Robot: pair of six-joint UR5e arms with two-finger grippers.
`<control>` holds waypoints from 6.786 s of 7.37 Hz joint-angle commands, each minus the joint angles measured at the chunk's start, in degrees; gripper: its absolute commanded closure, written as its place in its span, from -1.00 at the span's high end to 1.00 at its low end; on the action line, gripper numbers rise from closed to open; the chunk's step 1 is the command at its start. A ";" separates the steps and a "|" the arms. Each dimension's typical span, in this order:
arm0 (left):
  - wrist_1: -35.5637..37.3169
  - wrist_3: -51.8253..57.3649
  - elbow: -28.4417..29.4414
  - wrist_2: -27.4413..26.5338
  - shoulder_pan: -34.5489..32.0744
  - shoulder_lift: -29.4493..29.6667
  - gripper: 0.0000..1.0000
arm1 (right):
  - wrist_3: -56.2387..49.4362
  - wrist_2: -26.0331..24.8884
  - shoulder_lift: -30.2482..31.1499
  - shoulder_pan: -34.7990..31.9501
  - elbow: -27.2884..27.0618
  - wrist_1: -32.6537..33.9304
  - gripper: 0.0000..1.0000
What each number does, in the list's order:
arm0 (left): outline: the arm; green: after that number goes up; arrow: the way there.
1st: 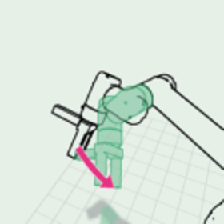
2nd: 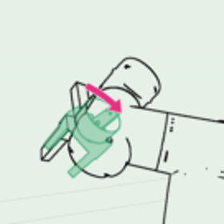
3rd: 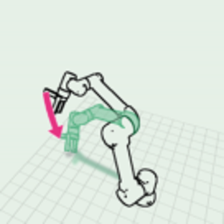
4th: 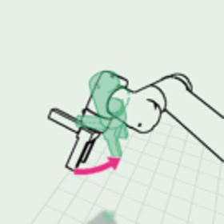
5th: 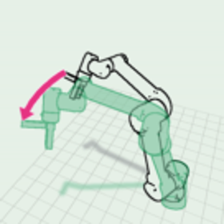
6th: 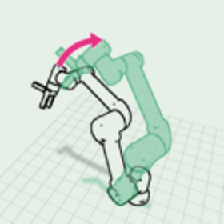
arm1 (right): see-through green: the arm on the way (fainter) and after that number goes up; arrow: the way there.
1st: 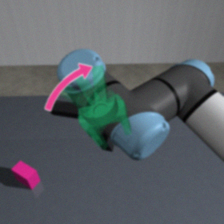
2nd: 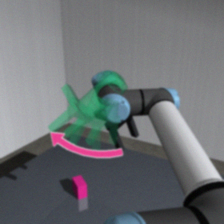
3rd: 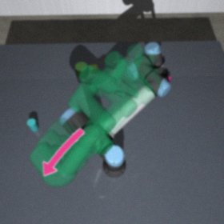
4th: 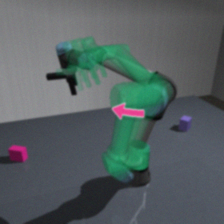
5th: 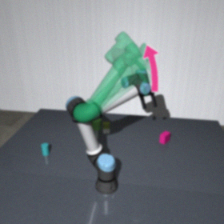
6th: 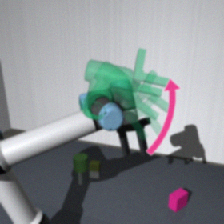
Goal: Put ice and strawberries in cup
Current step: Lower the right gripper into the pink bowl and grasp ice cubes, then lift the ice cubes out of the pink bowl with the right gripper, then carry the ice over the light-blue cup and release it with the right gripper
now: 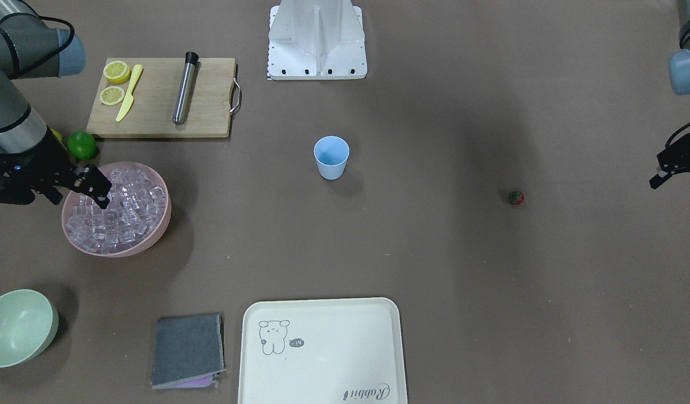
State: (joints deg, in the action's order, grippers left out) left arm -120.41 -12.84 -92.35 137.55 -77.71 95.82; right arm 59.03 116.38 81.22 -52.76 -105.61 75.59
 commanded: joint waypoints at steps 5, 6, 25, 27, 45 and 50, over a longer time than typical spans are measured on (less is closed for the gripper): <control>-0.87 -0.34 0.07 0.00 0.28 -0.28 0.96 | -10.81 -2.04 2.11 4.43 -3.71 6.10 0.33; -0.87 -0.34 0.07 0.00 0.28 -0.28 0.96 | -14.52 -2.21 1.41 4.51 -5.64 11.46 0.33; -0.96 -0.25 0.24 0.00 0.99 -0.63 0.96 | -27.65 -12.23 0.00 8.20 -2.76 15.89 -0.79; -0.96 -0.25 0.16 -0.09 1.07 -0.55 0.96 | -27.65 -13.46 -0.88 8.20 -3.03 17.22 -1.00; -0.87 -2.54 0.60 -0.09 3.45 -0.55 0.96 | 32.37 -33.84 -41.93 33.50 9.19 26.36 -1.00; -0.87 -2.54 0.60 -0.09 3.45 -0.55 0.96 | 32.20 -35.60 -41.14 34.74 9.02 26.19 0.98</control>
State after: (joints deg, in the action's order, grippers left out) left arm -121.29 -15.43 -91.72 137.51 -74.27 95.27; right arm 91.20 81.64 40.06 -18.23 -96.44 101.82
